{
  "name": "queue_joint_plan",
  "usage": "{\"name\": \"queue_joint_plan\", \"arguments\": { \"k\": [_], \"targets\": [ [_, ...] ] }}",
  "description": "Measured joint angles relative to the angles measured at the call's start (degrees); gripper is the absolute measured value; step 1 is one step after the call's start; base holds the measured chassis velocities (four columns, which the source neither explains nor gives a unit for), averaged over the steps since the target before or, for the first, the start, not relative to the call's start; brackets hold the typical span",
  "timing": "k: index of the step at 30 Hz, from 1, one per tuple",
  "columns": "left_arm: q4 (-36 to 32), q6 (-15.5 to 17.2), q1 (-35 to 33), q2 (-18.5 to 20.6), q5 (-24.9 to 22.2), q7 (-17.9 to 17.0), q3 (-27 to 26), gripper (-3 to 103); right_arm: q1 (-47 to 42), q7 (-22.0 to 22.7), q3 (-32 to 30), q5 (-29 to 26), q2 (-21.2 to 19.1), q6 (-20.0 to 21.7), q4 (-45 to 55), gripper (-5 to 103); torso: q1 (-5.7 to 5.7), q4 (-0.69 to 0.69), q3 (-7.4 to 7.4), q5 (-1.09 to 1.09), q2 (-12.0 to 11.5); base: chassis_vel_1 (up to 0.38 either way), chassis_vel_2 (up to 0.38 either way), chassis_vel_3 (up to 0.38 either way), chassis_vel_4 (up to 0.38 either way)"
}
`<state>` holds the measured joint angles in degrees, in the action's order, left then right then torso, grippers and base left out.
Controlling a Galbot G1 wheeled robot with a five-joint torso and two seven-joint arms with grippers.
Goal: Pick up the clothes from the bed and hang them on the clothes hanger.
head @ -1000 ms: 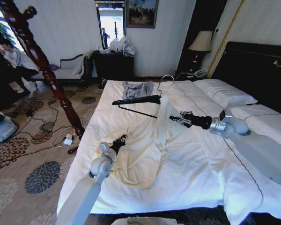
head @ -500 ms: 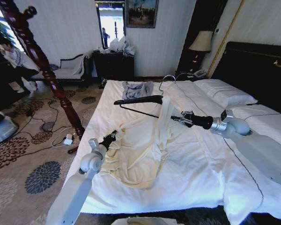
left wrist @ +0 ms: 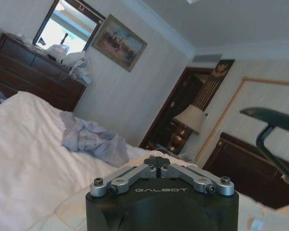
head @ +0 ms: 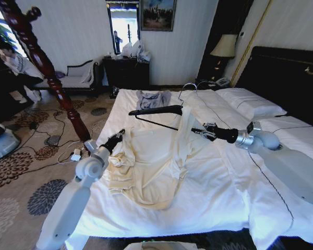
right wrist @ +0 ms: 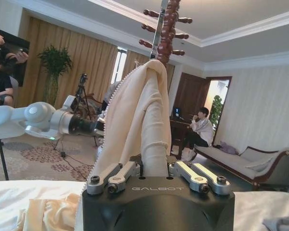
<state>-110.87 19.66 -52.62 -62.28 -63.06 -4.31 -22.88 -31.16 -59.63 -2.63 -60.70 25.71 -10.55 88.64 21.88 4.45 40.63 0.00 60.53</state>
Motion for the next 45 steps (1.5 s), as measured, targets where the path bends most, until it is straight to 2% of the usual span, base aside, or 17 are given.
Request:
{"name": "queue_joint_plan", "arguments": {
  "k": [2, 9, 13, 17, 22, 25, 26, 27, 33, 35, 36, 37, 38, 39, 40, 44, 45],
  "targets": [
    [1.32, 0.12, 1.49, -0.38, -1.32, -1.39, -0.05, 0, 0.05, -0.01, 0.01, -0.02, 0.11, 0.00, 0.81, 20, 0.00, -0.01, 0.00, -0.01, 0.00, 0.000, 0.000, 0.000, 0.000],
    [2.59, 0.32, 5.27, -0.75, -3.89, -2.34, 0.13, 0, -0.15, 1.11, 0.11, 0.57, 0.42, -0.48, 1.21, 20, 0.00, 0.00, 0.00, 0.00, 0.00, 0.000, 0.000, 0.000, 0.000],
    [3.03, 0.70, 9.56, -0.56, -7.03, -4.61, 0.34, 0, -0.20, 2.27, 0.18, 1.45, 0.65, -0.80, 2.10, 20, 0.00, 0.00, 0.00, 0.00, 0.00, 0.000, 0.000, 0.000, 0.000],
    [3.33, 1.09, 10.69, -0.18, -7.70, -6.28, 1.70, 0, -0.25, 2.32, 0.20, 1.85, 0.92, -0.96, 2.77, 20, 0.00, 0.00, 0.00, 0.00, 0.00, 0.000, 0.000, 0.000, 0.000],
    [2.35, 2.54, 6.16, -0.03, -3.67, -8.19, 4.89, 0, -0.51, 2.09, -0.05, 2.09, 1.34, -1.23, 2.53, 20, 0.00, 0.00, -0.01, 0.00, 0.00, 0.000, 0.000, 0.000, 0.000],
    [1.78, 4.06, -0.98, -0.54, 2.90, -9.71, 7.79, 0, -1.15, 1.12, -0.37, 2.30, 1.34, -1.83, 1.71, 20, -0.01, -0.01, 0.00, -0.01, 0.00, 0.000, 0.000, 0.000, 0.000],
    [1.78, 4.06, -0.98, -0.54, 2.90, -9.71, 7.79, 0, -1.15, 1.12, -0.37, 2.30, 1.34, -1.83, 1.71, 20, -0.01, -0.01, 0.00, -0.01, 0.00, 0.000, 0.000, 0.000, 0.000],
    [1.59, 4.07, -4.08, -1.07, 5.81, -9.24, 9.15, 0, -1.31, 0.78, -0.44, 2.36, 1.44, -2.04, 1.33, 20, -0.02, -0.02, 0.00, -0.01, 0.00, 0.000, 0.000, 0.000, 0.000],
    [-0.82, 2.36, -8.50, -1.19, 11.83, -5.77, 11.60, 0, -0.86, 0.70, -0.21, 2.16, 1.88, -2.14, 0.68, 20, -0.01, 0.00, -0.01, 0.00, 0.00, 0.000, 0.000, 0.000, 0.000],
    [-3.34, 4.38, -10.95, -0.27, 12.01, -5.10, 12.48, 11, -0.36, 0.65, 0.11, 1.99, 2.36, -2.14, 0.08, 20, -0.02, 0.00, -0.01, 0.00, 0.00, 0.000, 0.000, 0.000, 0.000],
    [-3.34, 4.38, -10.95, -0.27, 12.01, -5.10, 12.48, 11, -0.36, 0.65, 0.11, 1.99, 2.36, -2.14, 0.08, 20, -0.02, 0.00, -0.01, 0.00, 0.00, 0.000, 0.000, 0.000, 0.000],
    [-5.08, 6.80, -12.50, 0.51, 10.60, -5.19, 12.83, 16, -0.12, 0.62, 0.32, 2.00, 2.72, -2.14, -0.37, 20, -0.02, -0.01, -0.01, 0.00, 0.00, 0.000, 0.000, 0.000, 0.000],
    [-8.19, 10.37, -15.17, 2.53, 7.48, -5.34, 13.20, 27, 0.12, 0.51, 0.66, 2.08, 3.14, -2.14, -0.84, 20, -0.02, -0.01, -0.01, 0.00, 0.00, 0.000, 0.000, 0.000, 0.000],
    [-8.97, 11.23, -15.79, 3.25, 6.91, -5.34, 13.10, 32, 0.13, 0.45, 0.67, 2.08, 3.18, -2.14, -0.84, 20, -0.01, 0.00, -0.01, 0.00, 0.00, 0.000, 0.000, 0.000, 0.000],
    [-8.97, 11.23, -15.79, 3.25, 6.91, -5.34, 13.10, 32, 0.13, 0.45, 0.67, 2.08, 3.18, -2.14, -0.84, 20, -0.01, 0.00, -0.01, 0.00, 0.00, 0.000, 0.000, 0.000, 0.000],
    [-12.02, 14.88, -17.15, 5.43, 5.12, -6.99, 11.55, 54, -0.28, 0.20, 0.39, 2.13, 3.22, -2.14, -0.91, 20, -0.02, -0.01, 0.00, 0.00, 0.01, 0.000, 0.000, 0.000, 0.000],
    [-12.02, 14.88, -17.15, 5.43, 5.12, -6.99, 11.55, 54, -0.28, 0.20, 0.39, 2.13, 3.22, -2.14, -0.91, 20, -0.02, -0.01, 0.00, 0.00, 0.01, 0.000, 0.000, 0.000, 0.000]
  ]
}}
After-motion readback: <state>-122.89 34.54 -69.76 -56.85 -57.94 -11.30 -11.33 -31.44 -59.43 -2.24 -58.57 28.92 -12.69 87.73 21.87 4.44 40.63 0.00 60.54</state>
